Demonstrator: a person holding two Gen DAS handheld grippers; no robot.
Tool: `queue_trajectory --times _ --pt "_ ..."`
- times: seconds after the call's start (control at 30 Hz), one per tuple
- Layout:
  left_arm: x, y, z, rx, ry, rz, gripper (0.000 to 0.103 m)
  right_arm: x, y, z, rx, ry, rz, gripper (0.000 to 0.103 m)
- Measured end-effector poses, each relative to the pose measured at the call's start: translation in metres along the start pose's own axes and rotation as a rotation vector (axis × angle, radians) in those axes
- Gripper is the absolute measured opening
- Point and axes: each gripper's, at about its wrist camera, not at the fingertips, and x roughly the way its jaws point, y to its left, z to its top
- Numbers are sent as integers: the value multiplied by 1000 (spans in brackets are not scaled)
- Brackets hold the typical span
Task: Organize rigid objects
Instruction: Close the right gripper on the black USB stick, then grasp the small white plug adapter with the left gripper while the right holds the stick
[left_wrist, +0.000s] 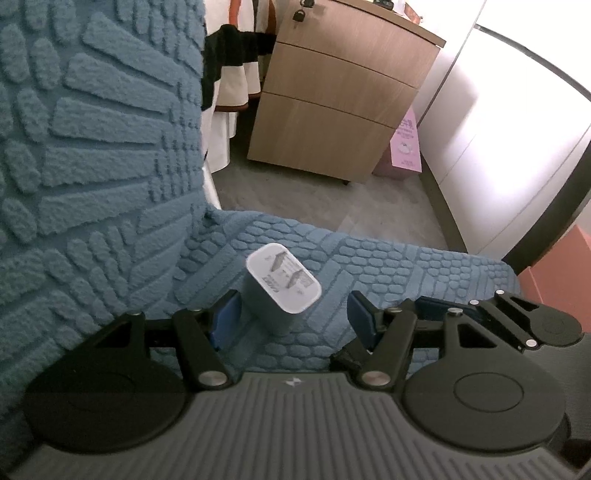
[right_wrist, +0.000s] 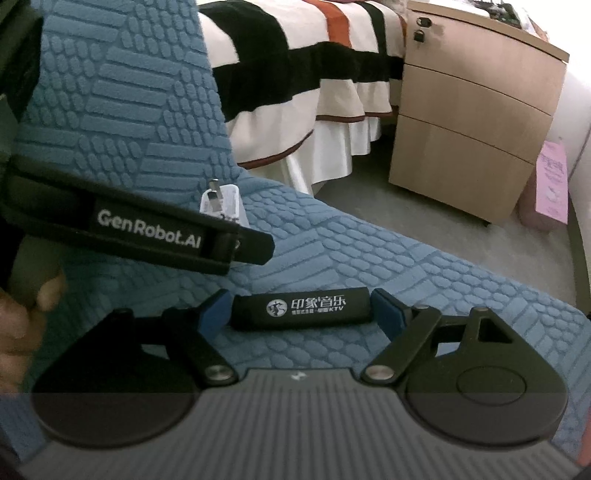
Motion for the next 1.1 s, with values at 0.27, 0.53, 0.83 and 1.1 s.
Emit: queue_trajectory --times 0.27,0.53,0.83,1.1 --pt "3 -9 0 28 -7 23 67 -14 -7 -7 24 24 -55 84" --pt "6 -3 2 2 -7 42 58 -26 -12 -12 101 47 -103 84" --pt "11 1 9 6 -7 71 48 -32 -10 -20 137 63 -155 84" --pt "8 -6 12 15 15 53 41 -41 -7 -30 155 72 -181 84"
